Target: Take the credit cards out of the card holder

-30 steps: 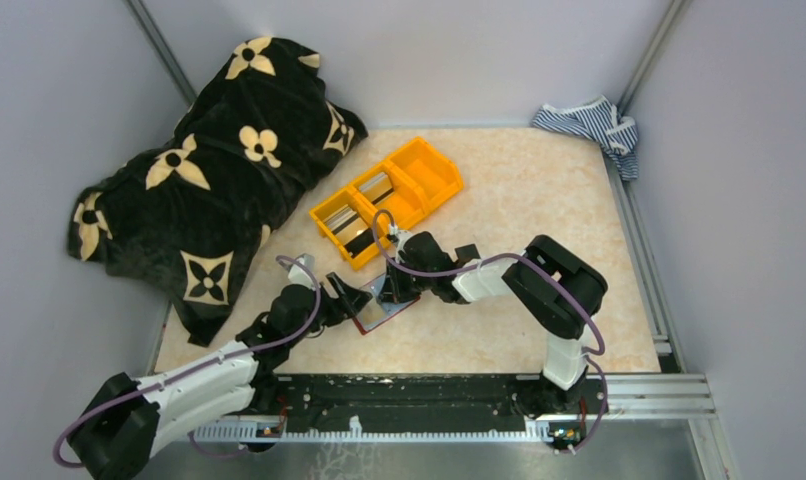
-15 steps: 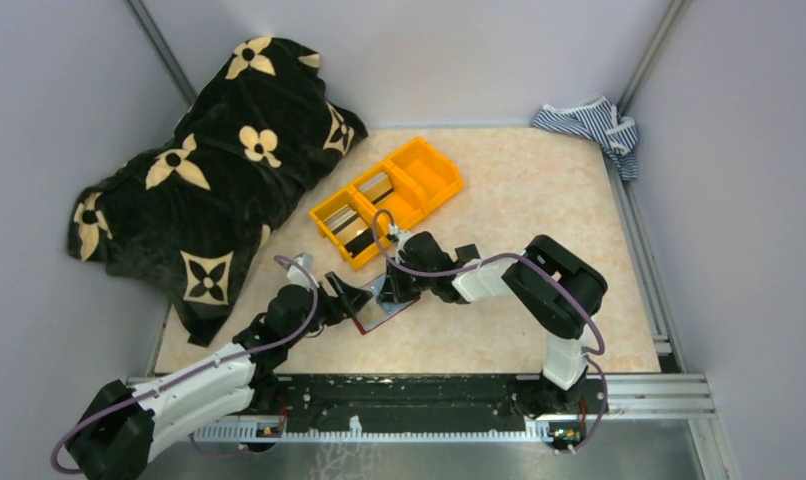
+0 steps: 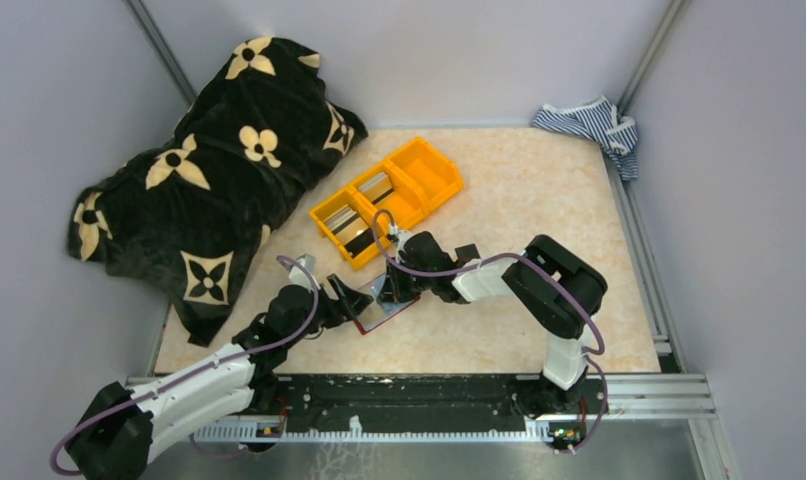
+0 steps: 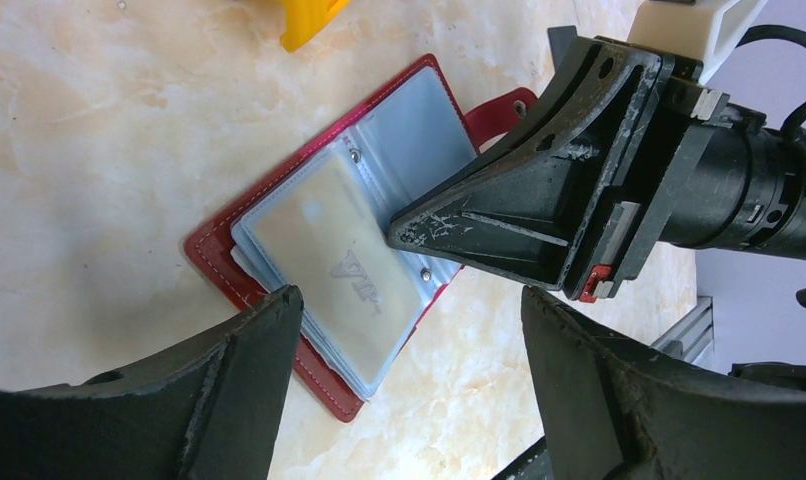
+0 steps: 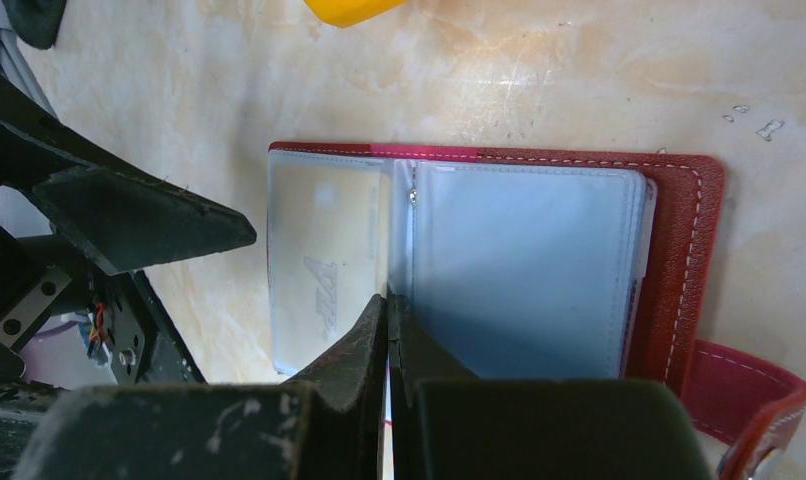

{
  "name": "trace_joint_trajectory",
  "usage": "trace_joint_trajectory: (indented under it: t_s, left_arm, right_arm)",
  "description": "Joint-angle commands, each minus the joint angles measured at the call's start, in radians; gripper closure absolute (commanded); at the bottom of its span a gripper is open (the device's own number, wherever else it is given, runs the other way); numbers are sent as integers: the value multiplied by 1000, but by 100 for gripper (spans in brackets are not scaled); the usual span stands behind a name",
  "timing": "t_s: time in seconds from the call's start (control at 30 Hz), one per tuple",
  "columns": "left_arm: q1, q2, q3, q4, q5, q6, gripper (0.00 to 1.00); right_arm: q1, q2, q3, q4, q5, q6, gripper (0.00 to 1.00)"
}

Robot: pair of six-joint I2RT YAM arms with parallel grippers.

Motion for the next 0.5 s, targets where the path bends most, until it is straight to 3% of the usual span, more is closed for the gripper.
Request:
trace_joint_trajectory:
  t_s: [0.0, 0.47]
  left_arm:
    - [-3, 4, 18, -5, 27, -4, 14]
    - [-3, 39, 8, 3, 37, -6, 14]
  right_arm:
    - [-4, 53, -26, -65, 55, -29, 100]
    - [-4, 55, -26, -63, 55, -27, 100]
